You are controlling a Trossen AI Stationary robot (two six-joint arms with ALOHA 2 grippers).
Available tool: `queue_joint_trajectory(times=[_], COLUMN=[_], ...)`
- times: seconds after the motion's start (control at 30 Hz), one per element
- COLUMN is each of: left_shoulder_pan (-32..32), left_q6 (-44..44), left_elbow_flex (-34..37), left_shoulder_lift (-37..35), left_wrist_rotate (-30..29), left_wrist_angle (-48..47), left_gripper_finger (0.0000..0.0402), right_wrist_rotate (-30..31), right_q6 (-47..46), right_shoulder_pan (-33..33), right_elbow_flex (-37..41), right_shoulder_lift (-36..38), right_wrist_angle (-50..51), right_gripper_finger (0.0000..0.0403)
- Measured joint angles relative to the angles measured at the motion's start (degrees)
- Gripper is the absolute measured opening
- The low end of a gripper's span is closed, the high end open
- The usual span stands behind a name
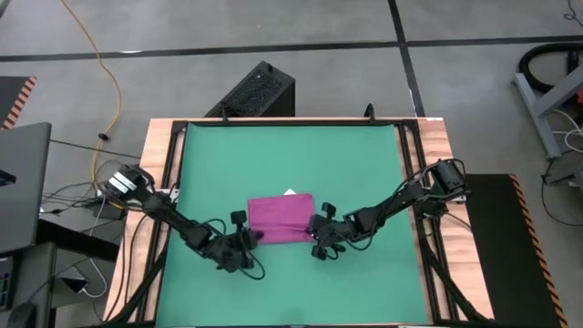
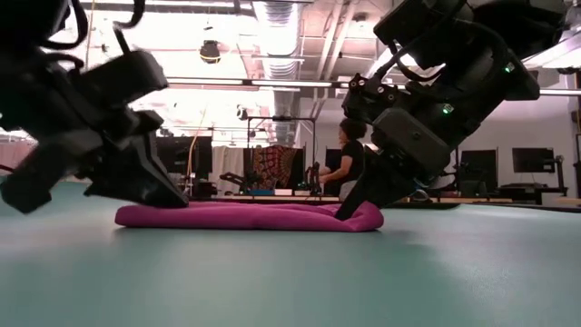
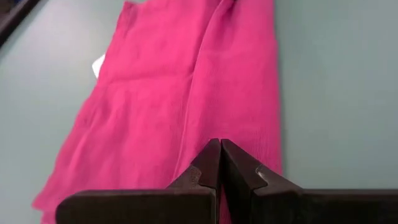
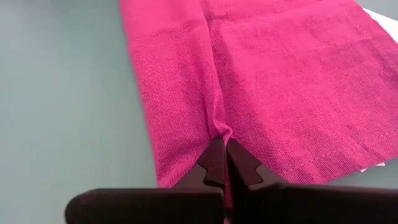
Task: Roll towel
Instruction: Roll the violet towel
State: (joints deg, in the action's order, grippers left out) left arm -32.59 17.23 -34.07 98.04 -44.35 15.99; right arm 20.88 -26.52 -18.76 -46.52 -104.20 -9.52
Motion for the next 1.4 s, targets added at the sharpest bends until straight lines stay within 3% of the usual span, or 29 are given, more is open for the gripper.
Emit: queue_joint_trajectory(times=[0.23,0.53,0.7,0.93,1.1,1.4], left_shoulder_pan=[0.51,0.51,0.51,0.49,0.49,0.49], left_q6=[2.34,4.07,4.05,4.05,4.05,4.04], left_elbow_flex=[0.34,0.34,0.34,0.34,0.36,0.38], left_shoulder_lift=[1.05,1.04,1.05,1.07,1.07,1.07], left_wrist_rotate=[2.57,3.13,3.20,3.43,3.46,3.85], left_wrist_angle=[-0.70,-3.03,-3.19,-3.26,-3.25,-3.23], left_gripper_finger=[0.0000,0.0000,0.0000,0.0000,0.0000,0.0000], right_wrist_rotate=[0.28,10.72,12.08,13.70,10.71,11.96], right_q6=[4.27,9.12,11.33,20.24,28.14,28.38], right_shoulder_pan=[-0.19,-3.11,-4.16,-6.32,-9.00,-5.97], right_elbow_flex=[0.04,0.26,0.24,0.20,0.07,1.23], right_shoulder_lift=[-0.03,2.28,5.36,8.64,7.77,2.26], right_wrist_angle=[-0.27,-0.59,0.22,-1.21,-6.03,-9.37], right_gripper_finger=[0.0044,0.0126,0.0153,0.0159,0.0163,0.0154])
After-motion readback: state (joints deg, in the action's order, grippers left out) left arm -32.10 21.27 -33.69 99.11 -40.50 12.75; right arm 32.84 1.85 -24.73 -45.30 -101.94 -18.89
